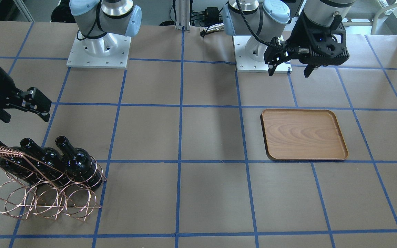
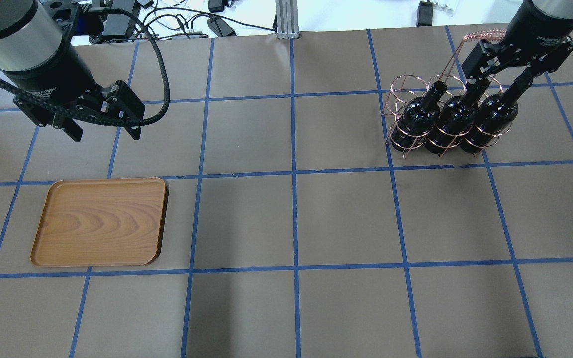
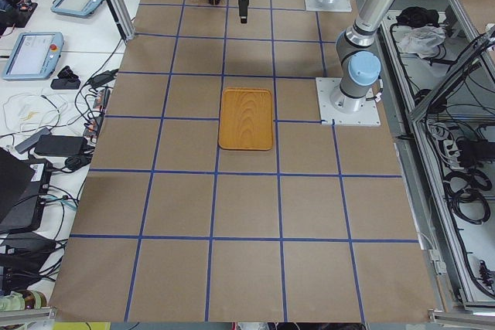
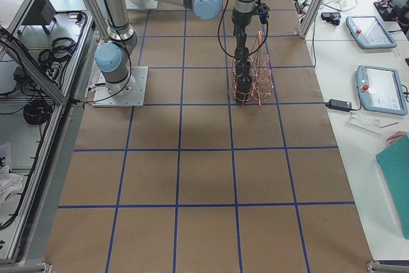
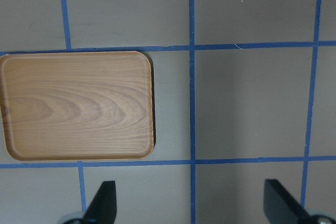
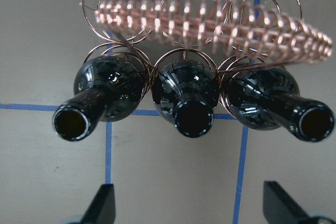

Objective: Take wine from basket and place on tray
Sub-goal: 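Lower the right gripper over the wine rack toward the nearest bottle neck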

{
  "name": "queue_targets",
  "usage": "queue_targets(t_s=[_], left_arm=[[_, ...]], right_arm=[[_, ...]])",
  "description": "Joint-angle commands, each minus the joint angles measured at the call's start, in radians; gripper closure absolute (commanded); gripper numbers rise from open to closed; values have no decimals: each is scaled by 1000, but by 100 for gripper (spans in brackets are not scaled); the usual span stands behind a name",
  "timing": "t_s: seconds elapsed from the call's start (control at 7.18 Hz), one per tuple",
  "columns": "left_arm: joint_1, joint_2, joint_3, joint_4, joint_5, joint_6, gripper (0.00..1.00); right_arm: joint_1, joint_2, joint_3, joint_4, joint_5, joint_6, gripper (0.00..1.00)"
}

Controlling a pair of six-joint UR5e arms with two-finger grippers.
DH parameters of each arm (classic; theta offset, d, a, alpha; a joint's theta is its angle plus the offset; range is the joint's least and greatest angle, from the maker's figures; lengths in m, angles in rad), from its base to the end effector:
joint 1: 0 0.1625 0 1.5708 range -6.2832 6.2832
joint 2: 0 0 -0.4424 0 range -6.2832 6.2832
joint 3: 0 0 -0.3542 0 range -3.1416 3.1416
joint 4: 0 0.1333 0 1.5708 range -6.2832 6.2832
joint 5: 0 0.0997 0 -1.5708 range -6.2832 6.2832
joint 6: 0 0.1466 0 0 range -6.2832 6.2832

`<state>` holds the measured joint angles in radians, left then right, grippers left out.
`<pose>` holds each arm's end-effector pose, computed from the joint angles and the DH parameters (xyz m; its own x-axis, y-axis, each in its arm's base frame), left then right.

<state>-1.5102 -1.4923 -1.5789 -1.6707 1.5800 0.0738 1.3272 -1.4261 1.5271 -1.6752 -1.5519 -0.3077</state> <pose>-0.1066 -0.4212 0.4790 -0.9999 0.0134 -0.0070 0.0132 0.9995 0.0301 0.0075 -0.5340 0.4183 -0.9978 -0.0642 -0.0170 -0.0640 0.9979 -0.0090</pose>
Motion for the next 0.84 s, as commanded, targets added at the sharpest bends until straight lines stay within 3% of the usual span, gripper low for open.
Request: queue_targets(t_s=[0.0, 0.28, 0.7], left_arm=[[-1, 1, -9, 5, -2, 0, 0], [-1, 3, -13, 3, 2, -2, 0], [-1, 3, -13, 5, 0, 0, 0]], right_arm=[[-6, 19, 12, -52, 3, -22, 1], [-6, 76, 12, -124, 19, -21, 4], [-2, 110, 12, -144, 19, -10, 10]])
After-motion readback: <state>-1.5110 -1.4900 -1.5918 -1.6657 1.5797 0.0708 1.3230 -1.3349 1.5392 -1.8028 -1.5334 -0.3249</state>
